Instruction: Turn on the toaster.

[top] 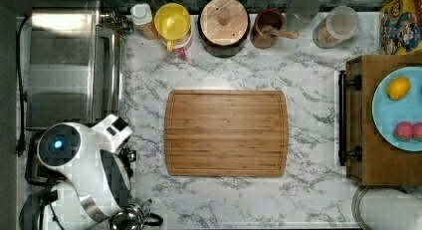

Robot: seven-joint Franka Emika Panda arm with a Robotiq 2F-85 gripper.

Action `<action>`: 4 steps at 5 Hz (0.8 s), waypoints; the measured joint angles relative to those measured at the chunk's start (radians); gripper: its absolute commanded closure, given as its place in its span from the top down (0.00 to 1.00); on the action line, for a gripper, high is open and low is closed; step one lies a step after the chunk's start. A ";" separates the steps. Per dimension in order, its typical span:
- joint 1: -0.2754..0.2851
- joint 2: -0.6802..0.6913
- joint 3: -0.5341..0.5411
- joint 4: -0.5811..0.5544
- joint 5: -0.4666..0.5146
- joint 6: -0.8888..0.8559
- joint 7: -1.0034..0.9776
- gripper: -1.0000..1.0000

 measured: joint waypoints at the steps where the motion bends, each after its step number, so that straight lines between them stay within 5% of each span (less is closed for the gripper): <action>1: 0.033 -0.002 0.019 -0.004 0.020 0.022 0.011 0.00; 4: 0.062 -0.003 0.063 -0.004 0.020 0.038 0.139 0.00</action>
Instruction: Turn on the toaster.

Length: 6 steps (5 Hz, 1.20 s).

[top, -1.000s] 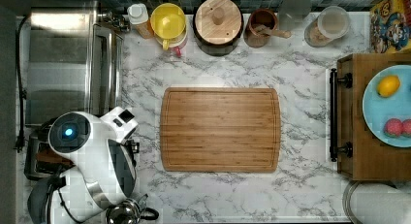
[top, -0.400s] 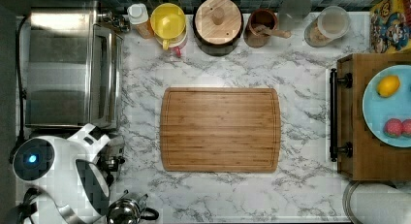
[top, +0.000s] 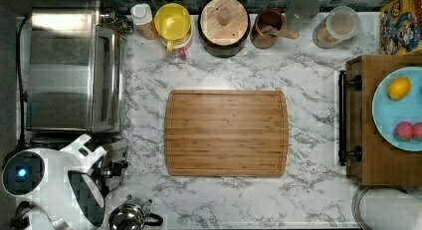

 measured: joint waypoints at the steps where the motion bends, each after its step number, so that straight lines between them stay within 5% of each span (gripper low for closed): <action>1: -0.036 0.000 0.034 -0.002 -0.082 0.007 0.103 0.00; 6: -0.056 -0.005 0.042 -0.135 0.000 0.173 0.127 0.00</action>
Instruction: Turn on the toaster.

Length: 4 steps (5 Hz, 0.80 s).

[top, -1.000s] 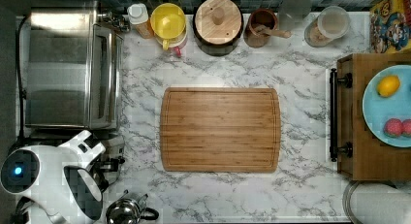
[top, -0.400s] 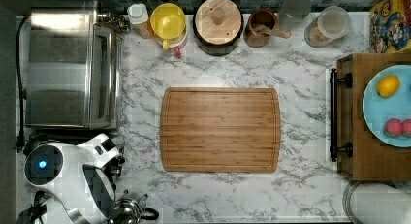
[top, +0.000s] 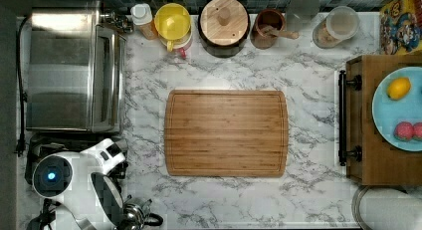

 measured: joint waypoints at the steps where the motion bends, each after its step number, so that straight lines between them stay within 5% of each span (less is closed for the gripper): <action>1: 0.001 0.003 -0.007 0.000 0.003 0.000 0.000 0.00; 4: -0.011 0.037 -0.064 -0.012 0.096 0.029 -0.140 0.00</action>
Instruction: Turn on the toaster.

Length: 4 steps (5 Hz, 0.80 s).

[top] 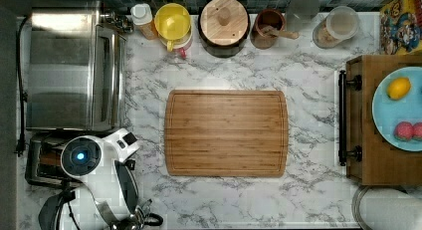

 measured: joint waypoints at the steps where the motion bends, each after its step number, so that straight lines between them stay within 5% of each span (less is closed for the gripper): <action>1: -0.010 -0.009 0.007 -0.037 0.057 0.058 -0.053 0.00; 4: -0.007 0.002 0.006 -0.105 0.093 0.151 -0.270 0.00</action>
